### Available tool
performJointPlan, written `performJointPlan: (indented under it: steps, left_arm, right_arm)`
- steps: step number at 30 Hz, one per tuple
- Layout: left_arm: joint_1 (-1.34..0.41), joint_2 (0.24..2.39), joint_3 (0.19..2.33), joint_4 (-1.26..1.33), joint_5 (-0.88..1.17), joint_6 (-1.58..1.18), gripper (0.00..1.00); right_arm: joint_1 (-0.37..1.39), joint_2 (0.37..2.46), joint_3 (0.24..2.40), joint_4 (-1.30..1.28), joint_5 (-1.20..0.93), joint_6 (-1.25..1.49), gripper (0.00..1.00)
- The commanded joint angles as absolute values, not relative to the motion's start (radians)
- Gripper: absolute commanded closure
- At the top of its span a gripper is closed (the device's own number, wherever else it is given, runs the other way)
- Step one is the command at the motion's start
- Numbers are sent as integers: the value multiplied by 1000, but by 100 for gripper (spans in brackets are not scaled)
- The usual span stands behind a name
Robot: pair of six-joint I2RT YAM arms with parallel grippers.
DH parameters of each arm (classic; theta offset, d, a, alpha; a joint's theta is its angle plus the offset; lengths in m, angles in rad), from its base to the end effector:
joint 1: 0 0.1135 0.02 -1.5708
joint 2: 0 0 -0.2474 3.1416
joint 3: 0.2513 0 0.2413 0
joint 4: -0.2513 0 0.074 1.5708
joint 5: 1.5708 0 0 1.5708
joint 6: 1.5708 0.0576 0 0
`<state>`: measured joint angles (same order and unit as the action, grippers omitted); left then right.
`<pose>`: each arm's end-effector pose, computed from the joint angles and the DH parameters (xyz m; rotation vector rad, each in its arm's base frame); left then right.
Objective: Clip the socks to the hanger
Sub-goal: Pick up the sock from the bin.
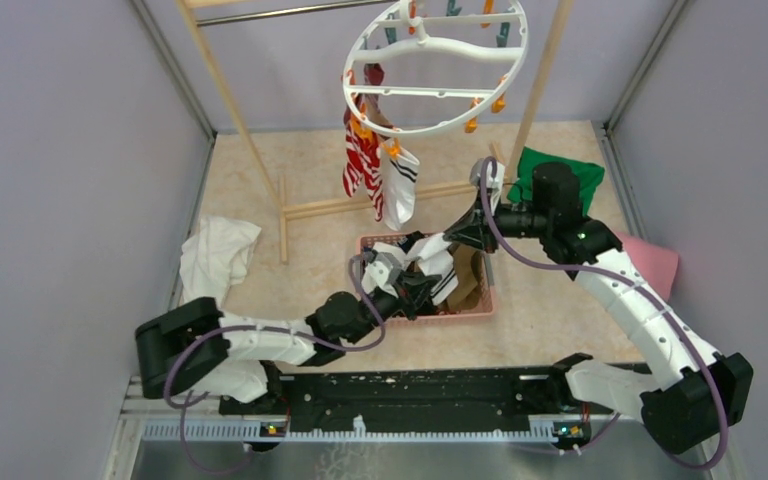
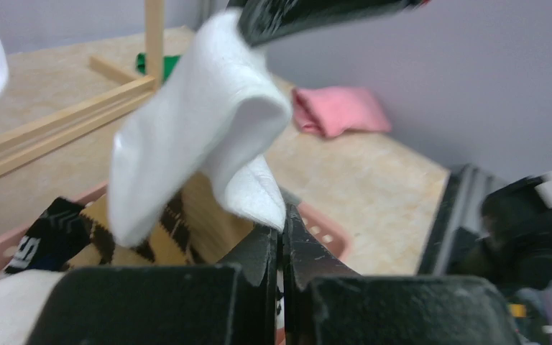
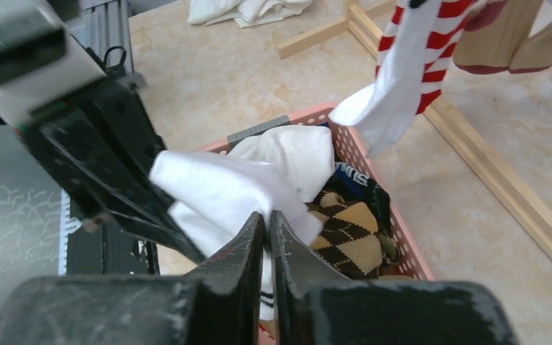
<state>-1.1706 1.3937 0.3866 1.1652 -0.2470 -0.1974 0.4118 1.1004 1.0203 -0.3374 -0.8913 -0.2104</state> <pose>0.1222 -0.2526 0.2120 0.4990 1.4010 -0.9484 0.2078 0.1397 0.3305 -1.1241 1.6004 1.0098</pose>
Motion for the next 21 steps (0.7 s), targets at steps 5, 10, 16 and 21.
performJointPlan:
  steps: [5, 10, 16, 21]
  left_arm:
    - [-1156, 1059, 366, 902, -37, -565, 100]
    - [-1073, 982, 289, 923, 44, -847, 100]
    - [-936, 953, 240, 991, 148, -1077, 100]
    - [-916, 945, 285, 913, 143, -1145, 100]
  right_arm:
    - [350, 1050, 1042, -363, -818, -272, 64]
    - [317, 1017, 1116, -475, -858, -380, 48]
    - [317, 996, 1140, -880, -1150, -975, 41]
    - [316, 1002, 1049, -1189, -1230, -1689, 30]
